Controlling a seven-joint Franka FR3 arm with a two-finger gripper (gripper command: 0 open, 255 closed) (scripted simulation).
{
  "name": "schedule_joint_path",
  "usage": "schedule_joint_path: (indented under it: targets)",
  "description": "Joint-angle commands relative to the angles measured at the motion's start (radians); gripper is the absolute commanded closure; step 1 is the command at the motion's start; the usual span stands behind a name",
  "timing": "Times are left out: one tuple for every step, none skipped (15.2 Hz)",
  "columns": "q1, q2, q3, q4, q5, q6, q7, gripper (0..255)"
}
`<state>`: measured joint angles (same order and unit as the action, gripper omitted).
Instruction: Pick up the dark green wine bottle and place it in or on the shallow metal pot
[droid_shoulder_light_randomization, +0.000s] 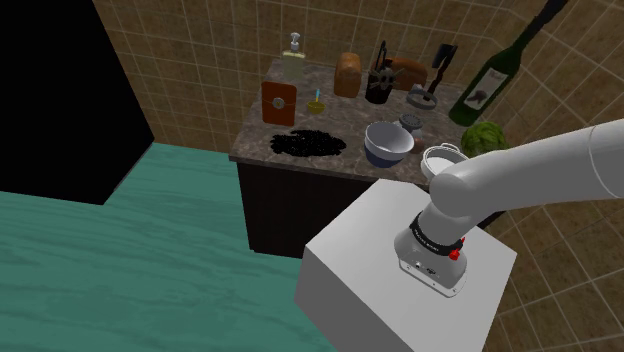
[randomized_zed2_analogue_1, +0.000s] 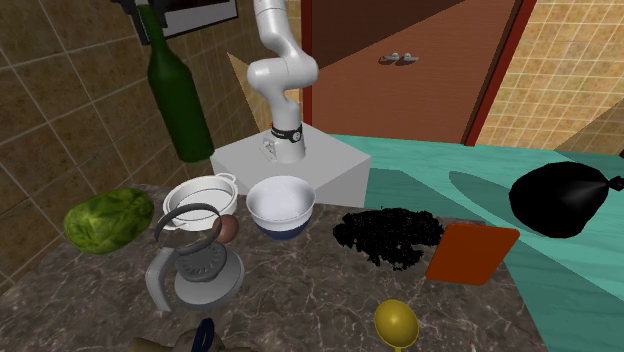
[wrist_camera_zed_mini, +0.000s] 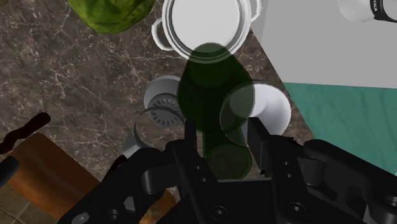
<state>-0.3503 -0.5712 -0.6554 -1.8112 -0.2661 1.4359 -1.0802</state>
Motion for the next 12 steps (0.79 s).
schedule_joint_path:
  targets:
    - [-0.012, -0.016, -0.017, 0.027, -0.016, -0.036, -0.037, 255]
    - [-0.017, -0.022, -0.027, 0.041, -0.024, -0.051, -0.057, 255]
    - [-0.021, -0.027, -0.039, 0.056, -0.032, -0.066, -0.077, 255]
    - [-0.024, -0.035, -0.038, 0.036, -0.036, -0.054, -0.074, 255]
    - [-0.028, -0.043, -0.037, 0.016, -0.039, -0.042, -0.072, 255]
    - [-0.031, -0.051, -0.037, -0.003, -0.043, -0.03, -0.069, 255]
    - [-0.034, -0.058, -0.037, -0.022, -0.046, -0.018, -0.067, 255]
    - [-0.037, -0.065, -0.037, -0.041, -0.049, -0.006, -0.065, 255]
    - [-0.04, -0.072, -0.037, -0.059, -0.053, 0.006, -0.063, 255]
    - [-0.043, -0.079, -0.038, -0.077, -0.056, 0.018, -0.061, 255]
    - [-0.046, -0.085, -0.039, -0.095, -0.06, 0.03, -0.059, 255]
    - [-0.049, -0.091, -0.04, -0.113, -0.063, 0.042, -0.057, 255]
